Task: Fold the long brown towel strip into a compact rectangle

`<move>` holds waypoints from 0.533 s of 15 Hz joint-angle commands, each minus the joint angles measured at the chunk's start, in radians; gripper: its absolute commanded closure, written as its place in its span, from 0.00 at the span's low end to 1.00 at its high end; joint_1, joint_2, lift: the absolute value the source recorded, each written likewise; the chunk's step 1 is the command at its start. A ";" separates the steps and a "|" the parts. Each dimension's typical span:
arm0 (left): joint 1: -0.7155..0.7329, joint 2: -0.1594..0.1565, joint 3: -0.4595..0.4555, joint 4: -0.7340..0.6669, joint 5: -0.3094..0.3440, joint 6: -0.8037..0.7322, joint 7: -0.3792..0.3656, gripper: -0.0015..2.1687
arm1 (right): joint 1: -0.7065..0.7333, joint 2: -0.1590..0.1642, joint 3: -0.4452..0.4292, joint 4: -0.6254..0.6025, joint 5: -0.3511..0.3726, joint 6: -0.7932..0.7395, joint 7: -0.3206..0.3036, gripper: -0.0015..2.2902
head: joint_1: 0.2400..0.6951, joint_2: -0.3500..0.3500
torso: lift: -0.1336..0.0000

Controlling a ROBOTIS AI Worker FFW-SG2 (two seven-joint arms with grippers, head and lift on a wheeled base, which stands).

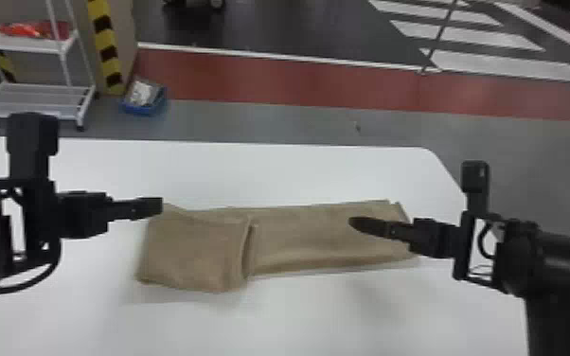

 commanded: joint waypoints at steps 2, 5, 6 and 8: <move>0.081 0.005 0.177 -0.002 0.100 -0.065 -0.022 0.01 | 0.033 0.063 0.102 -0.072 0.026 0.043 -0.034 0.04 | 1.00 0.36 | 0.10; 0.145 0.015 0.299 -0.025 0.153 -0.090 -0.071 0.01 | 0.040 0.090 0.180 -0.146 0.053 0.082 -0.042 0.04 | 1.00 0.53 | 0.10; 0.170 0.017 0.334 -0.029 0.177 -0.105 -0.089 0.01 | 0.049 0.109 0.201 -0.169 0.058 0.104 -0.048 0.04 | 1.00 0.58 | 0.10; 0.207 0.020 0.377 -0.034 0.202 -0.139 -0.117 0.01 | 0.056 0.133 0.249 -0.179 0.095 0.113 -0.073 0.04 | 1.00 0.69 | 0.10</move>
